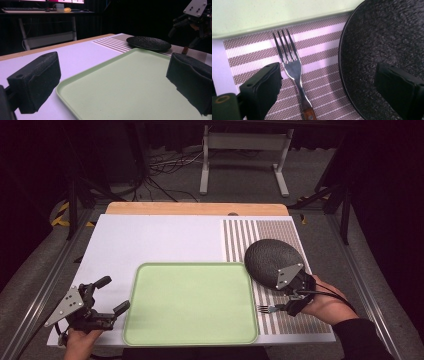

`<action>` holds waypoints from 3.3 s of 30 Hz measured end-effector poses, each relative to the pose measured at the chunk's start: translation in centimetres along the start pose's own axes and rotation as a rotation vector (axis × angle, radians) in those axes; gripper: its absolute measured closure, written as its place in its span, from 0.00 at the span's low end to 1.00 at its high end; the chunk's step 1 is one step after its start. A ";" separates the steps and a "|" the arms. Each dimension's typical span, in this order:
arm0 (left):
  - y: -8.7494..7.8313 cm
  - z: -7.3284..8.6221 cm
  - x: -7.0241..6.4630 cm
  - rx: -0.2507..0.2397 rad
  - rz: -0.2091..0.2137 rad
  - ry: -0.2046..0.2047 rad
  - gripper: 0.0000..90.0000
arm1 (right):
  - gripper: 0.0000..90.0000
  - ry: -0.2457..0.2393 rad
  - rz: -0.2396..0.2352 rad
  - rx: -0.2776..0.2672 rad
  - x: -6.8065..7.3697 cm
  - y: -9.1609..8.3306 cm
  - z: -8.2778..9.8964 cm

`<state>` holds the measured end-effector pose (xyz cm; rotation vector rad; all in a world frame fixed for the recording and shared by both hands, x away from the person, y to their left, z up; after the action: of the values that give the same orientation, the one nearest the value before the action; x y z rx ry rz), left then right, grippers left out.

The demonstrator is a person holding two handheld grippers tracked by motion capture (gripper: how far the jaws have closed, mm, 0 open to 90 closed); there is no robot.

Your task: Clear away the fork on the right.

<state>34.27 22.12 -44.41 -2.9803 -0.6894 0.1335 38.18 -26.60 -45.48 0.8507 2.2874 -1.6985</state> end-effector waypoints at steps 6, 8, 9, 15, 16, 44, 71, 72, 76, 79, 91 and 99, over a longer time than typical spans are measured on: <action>0.0 0.0 0.0 0.000 0.000 0.001 0.00 | 0.09 -0.048 -0.038 0.061 0.5 0.4 0.6; 0.0 0.0 0.0 0.000 0.000 0.000 0.00 | 0.09 -0.055 -0.046 0.080 0.7 0.7 0.9; 0.0 0.0 0.0 0.000 -0.001 0.001 0.00 | 0.09 -0.065 -0.056 0.082 0.7 0.8 0.9; 0.0 0.0 0.0 0.000 -0.001 0.001 0.00 | 0.09 -0.094 -0.077 0.124 1.1 1.3 1.4; 0.0 0.0 0.0 0.000 -0.001 0.001 0.00 | 0.09 -0.104 -0.084 0.135 1.2 1.4 1.4; 0.0 0.0 0.0 0.003 0.000 0.001 0.00 | 0.38 -0.231 -0.188 0.255 2.3 2.0 2.9; 0.0 0.1 0.0 0.004 -0.002 -0.002 0.00 | 0.84 -0.305 -0.215 0.348 1.6 1.9 4.6; 0.0 0.1 0.0 0.004 -0.002 -0.002 0.00 | 0.84 -0.306 -0.214 0.347 1.7 1.9 4.6; 0.0 0.1 0.0 0.003 -0.002 -0.002 0.00 | 0.85 -0.310 -0.212 0.344 1.7 1.9 4.6; 0.0 0.1 0.0 0.004 -0.003 -0.002 0.00 | 0.86 -0.312 -0.213 0.344 1.7 1.8 4.5; 0.0 0.0 0.0 0.004 -0.003 0.000 0.00 | 0.86 -0.300 -0.191 0.289 1.2 0.4 3.1; 0.0 0.0 0.0 0.003 -0.001 0.000 0.00 | 0.86 -0.307 -0.161 0.252 0.9 -0.5 1.7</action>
<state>34.25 22.10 -44.44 -2.9770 -0.6895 0.1338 36.83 -27.91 -46.01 0.4123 2.0129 -2.0545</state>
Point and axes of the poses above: each handheld gripper's, and its own axes: y roughly forward along the jaws, z roughly out of its underside, x roughly to its left, the point moved 8 cm from there along y, roughly forward along the jaws, and after that the axes turned 15 degrees about z, right-handed, at the moved point
